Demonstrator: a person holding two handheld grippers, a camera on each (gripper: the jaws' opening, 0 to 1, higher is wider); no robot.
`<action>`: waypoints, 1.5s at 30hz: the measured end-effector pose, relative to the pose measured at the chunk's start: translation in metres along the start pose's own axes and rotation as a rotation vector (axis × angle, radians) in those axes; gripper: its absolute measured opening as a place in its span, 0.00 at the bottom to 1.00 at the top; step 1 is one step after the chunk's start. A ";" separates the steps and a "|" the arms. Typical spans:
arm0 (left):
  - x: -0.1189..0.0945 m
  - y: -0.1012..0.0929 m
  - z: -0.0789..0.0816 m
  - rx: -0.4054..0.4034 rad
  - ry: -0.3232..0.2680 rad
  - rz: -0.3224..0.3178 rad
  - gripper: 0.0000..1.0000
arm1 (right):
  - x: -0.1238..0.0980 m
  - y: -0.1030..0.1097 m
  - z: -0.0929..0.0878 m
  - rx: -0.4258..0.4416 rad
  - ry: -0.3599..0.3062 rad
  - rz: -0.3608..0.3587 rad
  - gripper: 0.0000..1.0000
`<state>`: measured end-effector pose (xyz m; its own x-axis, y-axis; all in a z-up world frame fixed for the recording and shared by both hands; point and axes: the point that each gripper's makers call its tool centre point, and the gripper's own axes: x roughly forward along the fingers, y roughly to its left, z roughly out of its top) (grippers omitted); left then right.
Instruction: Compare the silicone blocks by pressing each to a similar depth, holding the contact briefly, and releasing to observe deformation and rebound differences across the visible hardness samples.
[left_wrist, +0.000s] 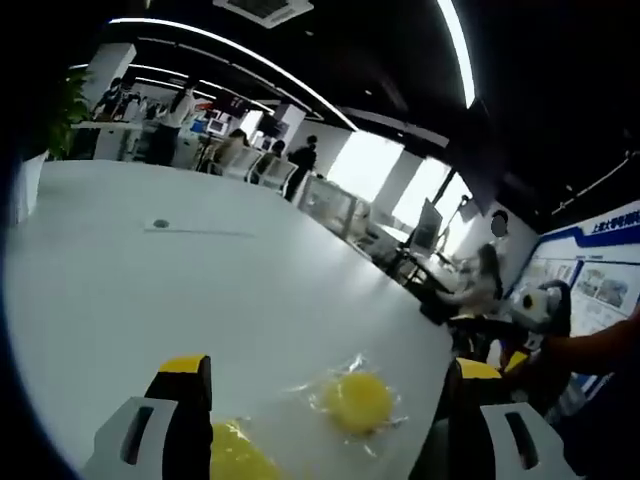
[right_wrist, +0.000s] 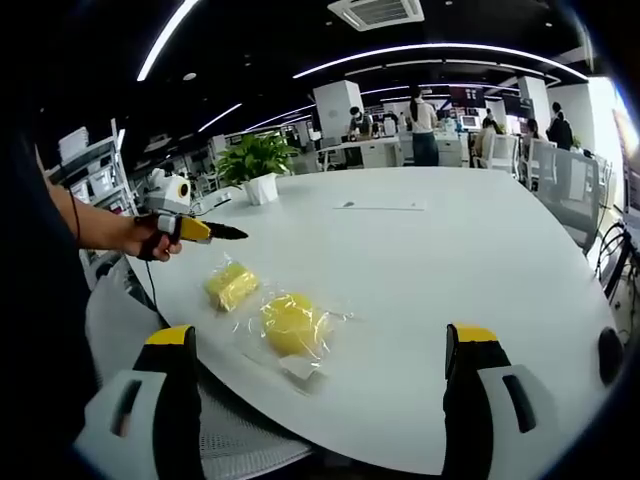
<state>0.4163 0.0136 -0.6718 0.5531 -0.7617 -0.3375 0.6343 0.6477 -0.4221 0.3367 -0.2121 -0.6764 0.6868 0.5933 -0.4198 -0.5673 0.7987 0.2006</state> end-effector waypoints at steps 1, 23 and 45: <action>-0.005 0.003 0.002 0.022 -0.003 0.009 1.00 | 0.001 0.000 0.000 -0.002 0.000 0.000 0.97; -0.137 0.067 -0.051 0.201 0.015 0.224 1.00 | 0.022 0.007 -0.014 -0.042 0.048 0.027 0.97; -0.187 0.064 -0.043 0.055 -0.153 0.312 1.00 | 0.017 0.015 -0.020 -0.063 0.019 -0.028 0.97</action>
<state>0.3297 0.1967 -0.6721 0.7968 -0.5180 -0.3112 0.4477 0.8519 -0.2717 0.3307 -0.1918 -0.6981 0.6943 0.5683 -0.4416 -0.5758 0.8067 0.1329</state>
